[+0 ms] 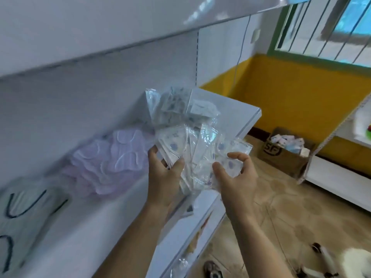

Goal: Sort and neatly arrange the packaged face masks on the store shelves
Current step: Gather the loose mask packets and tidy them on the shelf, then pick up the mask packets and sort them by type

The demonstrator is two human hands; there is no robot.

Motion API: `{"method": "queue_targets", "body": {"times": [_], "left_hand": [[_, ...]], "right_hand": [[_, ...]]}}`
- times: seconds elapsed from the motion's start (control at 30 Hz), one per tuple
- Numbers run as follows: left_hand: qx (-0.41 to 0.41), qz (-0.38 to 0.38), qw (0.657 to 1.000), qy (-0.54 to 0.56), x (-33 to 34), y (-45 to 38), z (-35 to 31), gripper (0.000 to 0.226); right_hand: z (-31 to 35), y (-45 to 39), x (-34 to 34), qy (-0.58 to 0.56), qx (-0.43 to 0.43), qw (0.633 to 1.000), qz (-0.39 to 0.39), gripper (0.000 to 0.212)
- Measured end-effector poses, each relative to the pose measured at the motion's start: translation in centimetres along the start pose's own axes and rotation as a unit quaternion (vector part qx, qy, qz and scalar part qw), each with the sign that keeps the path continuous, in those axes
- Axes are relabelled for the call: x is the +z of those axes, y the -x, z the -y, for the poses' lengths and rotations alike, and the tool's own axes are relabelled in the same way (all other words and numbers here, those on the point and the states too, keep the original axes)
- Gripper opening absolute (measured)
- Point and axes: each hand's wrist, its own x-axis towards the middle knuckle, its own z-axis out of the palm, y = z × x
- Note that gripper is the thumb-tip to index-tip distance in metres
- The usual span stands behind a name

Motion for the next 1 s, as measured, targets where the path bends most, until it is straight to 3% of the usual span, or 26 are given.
{"method": "queue_targets", "body": {"times": [0.17,0.23,0.33,0.37,0.43,0.53,0.63,0.73,0.87,1.0], "left_hand": [[0.063,-0.131,0.988,-0.060,4.4,-11.3,-4.1,0.069],[0.023,-0.164,0.981,-0.096,4.3,-15.5,-5.6,0.060],[-0.057,-0.138,0.972,-0.179,3.0,-18.1,-6.9,0.030],[-0.056,-0.133,0.956,-0.254,2.5,-17.9,-7.0,0.031],[-0.023,-0.122,0.889,-0.440,1.1,-16.7,-6.8,0.044],[-0.016,-0.099,0.802,-0.589,-1.3,-14.1,-6.4,0.061],[-0.073,-0.111,0.752,-0.646,-3.7,-11.3,-6.5,0.054],[-0.072,-0.164,0.719,-0.672,-6.5,-8.1,-7.1,0.051],[-0.103,-0.222,0.706,-0.665,-10.2,-2.1,-7.6,0.051],[-0.099,-0.268,0.726,-0.625,-15.3,6.1,-7.8,0.056]], "right_hand": [[3.7,-14.3,6.3,0.035,-0.067,0.993,0.093,0.020],[5.4,-18.9,9.8,0.069,-0.088,0.984,0.138,0.021],[6.8,-23.4,13.4,0.156,-0.062,0.945,0.281,0.041],[6.8,-24.2,13.9,0.200,-0.070,0.922,0.324,0.050],[6.2,-25.1,13.3,0.303,-0.109,0.874,0.365,0.061],[5.6,-25.8,12.0,0.364,-0.167,0.848,0.347,0.056],[6.2,-24.3,12.1,0.381,-0.227,0.823,0.356,0.051],[6.7,-20.2,13.7,0.376,-0.323,0.779,0.384,0.049],[6.5,-11.2,15.7,0.355,-0.383,0.715,0.466,0.051],[5.4,-0.9,15.9,0.324,-0.372,0.662,0.564,0.062]]}}
